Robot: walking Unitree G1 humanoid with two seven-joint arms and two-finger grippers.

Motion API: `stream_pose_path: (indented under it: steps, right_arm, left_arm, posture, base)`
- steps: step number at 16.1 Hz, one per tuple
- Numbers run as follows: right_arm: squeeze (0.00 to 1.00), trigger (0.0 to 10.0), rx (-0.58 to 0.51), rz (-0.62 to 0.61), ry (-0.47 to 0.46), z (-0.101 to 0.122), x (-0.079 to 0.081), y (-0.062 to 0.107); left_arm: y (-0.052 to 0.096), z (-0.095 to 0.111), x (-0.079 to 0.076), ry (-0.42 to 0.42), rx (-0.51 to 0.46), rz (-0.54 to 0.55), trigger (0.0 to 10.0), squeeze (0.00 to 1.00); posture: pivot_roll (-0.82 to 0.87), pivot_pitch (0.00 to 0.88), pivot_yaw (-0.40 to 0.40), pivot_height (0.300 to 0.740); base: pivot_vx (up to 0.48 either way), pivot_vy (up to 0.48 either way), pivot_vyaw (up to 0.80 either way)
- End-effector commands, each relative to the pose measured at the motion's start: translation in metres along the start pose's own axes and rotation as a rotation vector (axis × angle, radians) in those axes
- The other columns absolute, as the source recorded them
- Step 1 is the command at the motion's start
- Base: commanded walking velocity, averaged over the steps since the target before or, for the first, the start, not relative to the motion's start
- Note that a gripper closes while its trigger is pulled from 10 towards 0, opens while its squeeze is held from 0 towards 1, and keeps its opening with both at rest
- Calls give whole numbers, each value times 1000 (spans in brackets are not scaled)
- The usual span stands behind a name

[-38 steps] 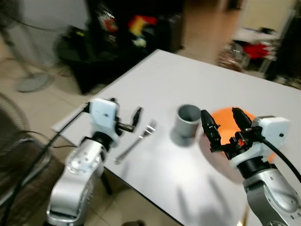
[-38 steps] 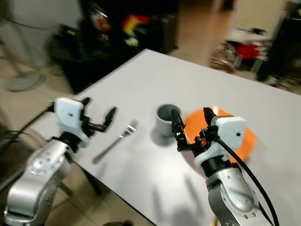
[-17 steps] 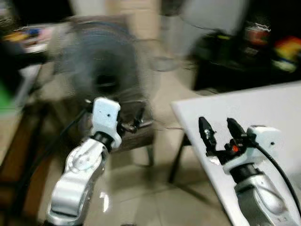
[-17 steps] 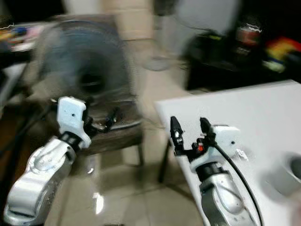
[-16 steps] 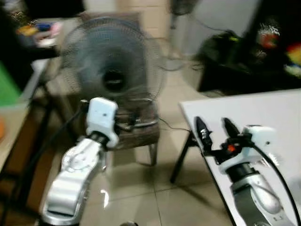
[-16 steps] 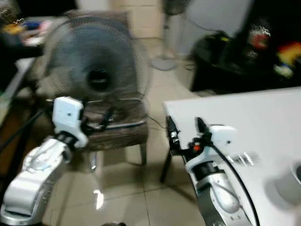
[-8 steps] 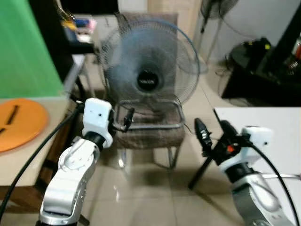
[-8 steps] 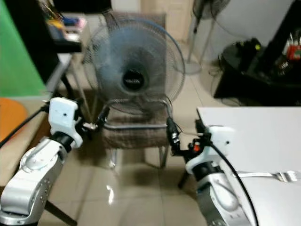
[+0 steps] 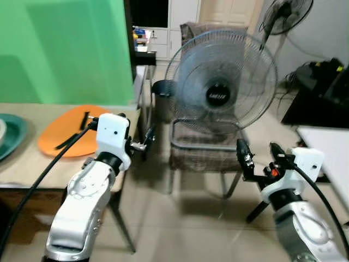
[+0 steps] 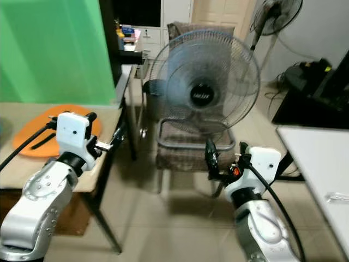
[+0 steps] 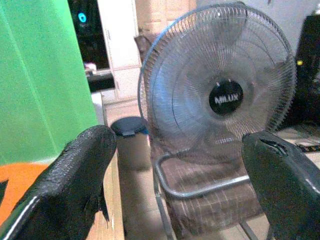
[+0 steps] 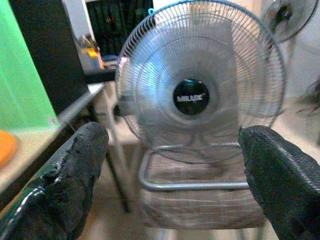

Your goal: Setting the table

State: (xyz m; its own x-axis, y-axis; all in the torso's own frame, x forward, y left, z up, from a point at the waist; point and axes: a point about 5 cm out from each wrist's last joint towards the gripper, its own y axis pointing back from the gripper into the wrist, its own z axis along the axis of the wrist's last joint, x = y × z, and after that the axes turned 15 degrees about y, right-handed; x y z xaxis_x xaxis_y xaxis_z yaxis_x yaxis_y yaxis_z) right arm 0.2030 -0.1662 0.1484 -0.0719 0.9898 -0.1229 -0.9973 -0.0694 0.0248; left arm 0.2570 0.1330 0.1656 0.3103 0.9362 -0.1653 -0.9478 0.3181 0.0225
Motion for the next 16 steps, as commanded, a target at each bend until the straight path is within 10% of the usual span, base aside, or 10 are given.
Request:
stream_pose_path:
  steps: [1, 8, 9, 16]
  right_arm:
    - [0, 10000, -43, 14, 50, 5, 2, -3]
    - [12, 10000, 47, 55, -30, -14, -1, 1]
    - [1000, 10000, 50, 59, -29, -16, -1, 2]
    - [1000, 10000, 108, 94, -40, -32, 0, 5]
  left_arm:
    - [0, 1, 0, -11, 1, -6, 10000, 0]
    - [16, -24, 3, -7, 100, -1, 10000, 0]
    - [16, -25, 3, -8, 100, 1, 10000, 0]
    - [13, -17, 5, 18, 44, 33, 10000, 0]
  posture:
    - [32, 0, -3, 740]
    - [41, 0, -9, 740]
    - [41, 0, -9, 740]
    - [43, 0, -9, 740]
  base:
    - [0, 345, 0]
    - [0, 131, 0]
    - [0, 0, 0]
    - [0, 0, 0]
